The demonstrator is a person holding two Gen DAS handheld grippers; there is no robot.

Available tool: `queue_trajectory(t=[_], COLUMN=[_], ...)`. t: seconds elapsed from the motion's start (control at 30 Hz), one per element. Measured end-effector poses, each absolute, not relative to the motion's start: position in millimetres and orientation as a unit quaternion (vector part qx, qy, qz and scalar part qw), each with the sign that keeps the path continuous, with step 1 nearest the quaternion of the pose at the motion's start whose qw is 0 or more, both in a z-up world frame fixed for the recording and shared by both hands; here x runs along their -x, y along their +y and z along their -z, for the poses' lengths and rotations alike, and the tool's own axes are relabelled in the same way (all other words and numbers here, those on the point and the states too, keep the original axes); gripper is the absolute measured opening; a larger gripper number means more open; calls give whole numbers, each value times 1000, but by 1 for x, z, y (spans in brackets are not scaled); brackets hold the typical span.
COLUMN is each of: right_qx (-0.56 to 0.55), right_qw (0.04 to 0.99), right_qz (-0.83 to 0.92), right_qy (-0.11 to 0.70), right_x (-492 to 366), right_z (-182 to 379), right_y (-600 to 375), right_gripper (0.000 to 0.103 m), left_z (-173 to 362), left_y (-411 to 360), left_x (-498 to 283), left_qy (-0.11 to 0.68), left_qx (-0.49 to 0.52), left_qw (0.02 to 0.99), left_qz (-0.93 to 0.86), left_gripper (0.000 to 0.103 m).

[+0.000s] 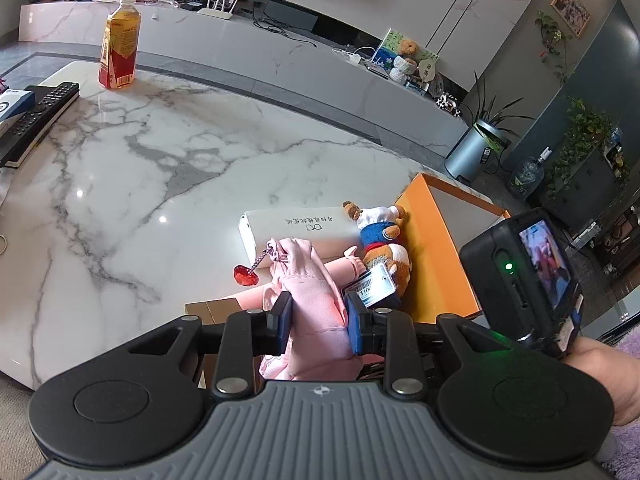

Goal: Organize objects
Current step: 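Close the right gripper on the pink wallet and lift it while the left holds the bag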

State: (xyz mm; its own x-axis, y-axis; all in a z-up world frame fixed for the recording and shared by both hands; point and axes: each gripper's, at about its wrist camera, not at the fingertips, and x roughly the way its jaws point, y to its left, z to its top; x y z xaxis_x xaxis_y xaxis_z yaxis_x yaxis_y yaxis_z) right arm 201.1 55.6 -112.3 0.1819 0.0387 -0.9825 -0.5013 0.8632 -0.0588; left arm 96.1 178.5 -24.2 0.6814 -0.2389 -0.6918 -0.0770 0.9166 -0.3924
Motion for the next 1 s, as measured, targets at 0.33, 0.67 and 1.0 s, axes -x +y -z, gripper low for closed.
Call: queue_trajectory(t=[0.33,0.67,1.0], right_qx=[230,173,56], right_qw=[765,772,780], right_qz=[-138,-137,-180], right_qy=[586,596,596], right_x=[-194,-196,-207], right_z=[134,119,73], right_y=[79,59,24], right_gripper=[79,66,16], left_z=[29,32,24], left_y=[182,183,173], left_x=[-103,-105,-95], left_qy=[396,394,390], left_qx=[201,210,211], left_qw=[894,893,894], left_qz=[57,62,61], left_gripper=[32,32,32])
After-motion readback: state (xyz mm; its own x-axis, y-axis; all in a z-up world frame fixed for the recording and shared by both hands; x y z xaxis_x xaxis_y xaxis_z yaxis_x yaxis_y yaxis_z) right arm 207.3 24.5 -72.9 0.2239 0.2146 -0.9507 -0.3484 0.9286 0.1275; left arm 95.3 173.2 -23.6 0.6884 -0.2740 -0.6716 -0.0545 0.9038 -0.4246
